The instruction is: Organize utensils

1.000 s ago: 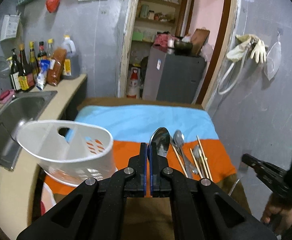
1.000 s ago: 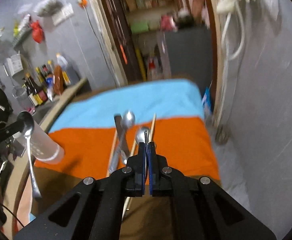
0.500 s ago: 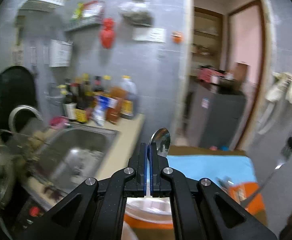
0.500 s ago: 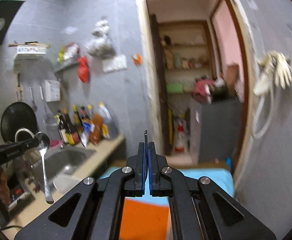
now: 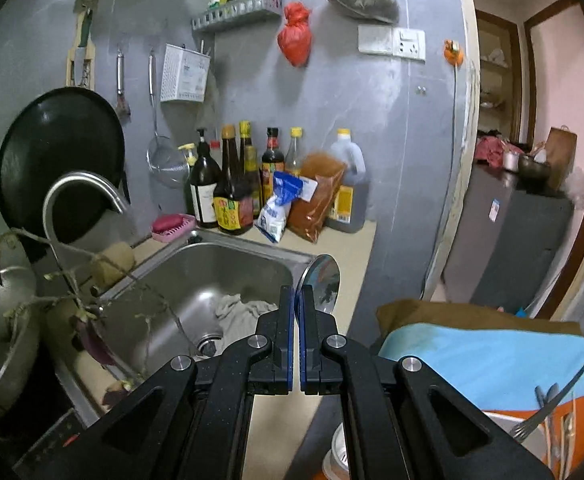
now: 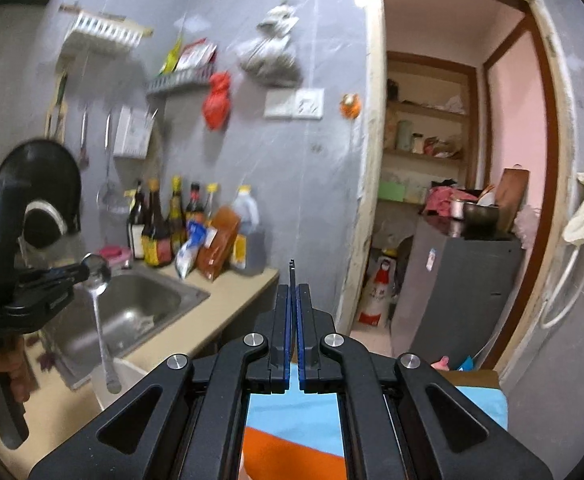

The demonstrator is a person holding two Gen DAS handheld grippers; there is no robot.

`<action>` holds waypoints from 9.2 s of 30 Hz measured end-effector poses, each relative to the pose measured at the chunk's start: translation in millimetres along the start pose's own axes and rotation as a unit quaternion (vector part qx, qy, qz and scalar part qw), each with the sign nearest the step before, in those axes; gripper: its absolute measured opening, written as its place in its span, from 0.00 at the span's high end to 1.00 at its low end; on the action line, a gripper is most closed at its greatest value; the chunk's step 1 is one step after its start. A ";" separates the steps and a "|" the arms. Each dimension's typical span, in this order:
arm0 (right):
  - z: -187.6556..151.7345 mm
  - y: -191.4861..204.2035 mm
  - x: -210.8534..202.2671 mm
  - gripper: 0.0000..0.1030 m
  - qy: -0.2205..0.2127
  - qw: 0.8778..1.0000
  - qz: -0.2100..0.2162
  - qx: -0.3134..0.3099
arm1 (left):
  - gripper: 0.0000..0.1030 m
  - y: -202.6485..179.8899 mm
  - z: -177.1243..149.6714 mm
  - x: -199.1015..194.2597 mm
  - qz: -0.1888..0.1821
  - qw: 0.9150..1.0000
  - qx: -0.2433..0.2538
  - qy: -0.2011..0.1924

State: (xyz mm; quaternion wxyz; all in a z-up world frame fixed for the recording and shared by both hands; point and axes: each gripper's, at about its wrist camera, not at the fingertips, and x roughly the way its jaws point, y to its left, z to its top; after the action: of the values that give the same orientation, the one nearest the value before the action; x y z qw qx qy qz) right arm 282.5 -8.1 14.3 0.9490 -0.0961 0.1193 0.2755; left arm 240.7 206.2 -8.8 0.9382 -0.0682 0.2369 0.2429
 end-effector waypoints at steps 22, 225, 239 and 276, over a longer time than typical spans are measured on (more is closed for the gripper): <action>-44.2 1.2 10.1 0.84 0.120 0.981 0.124 0.091 | 0.63 1.4 -32.8 -2.3 -0.188 0.975 -0.090 0.078; -49.0 -12.5 -13.0 0.83 -0.092 0.970 0.143 0.173 | 0.68 18.4 -23.7 -27.0 -0.262 0.962 -0.065 -0.050; -25.0 -97.6 -112.4 0.18 -0.110 0.973 0.063 0.192 | 0.06 -46.7 6.6 -123.7 -0.243 0.963 -0.004 -0.113; -189.2 -242.2 -105.0 0.18 0.120 0.970 -0.060 0.201 | 0.04 -262.6 -154.2 -70.3 -0.277 0.946 0.125 0.110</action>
State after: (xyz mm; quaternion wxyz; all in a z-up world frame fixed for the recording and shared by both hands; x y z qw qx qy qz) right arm 295.8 -308.5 -108.5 0.9425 0.0573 0.2792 0.1747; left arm 251.4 -90.2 -107.3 0.9375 -0.0398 0.3392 -0.0670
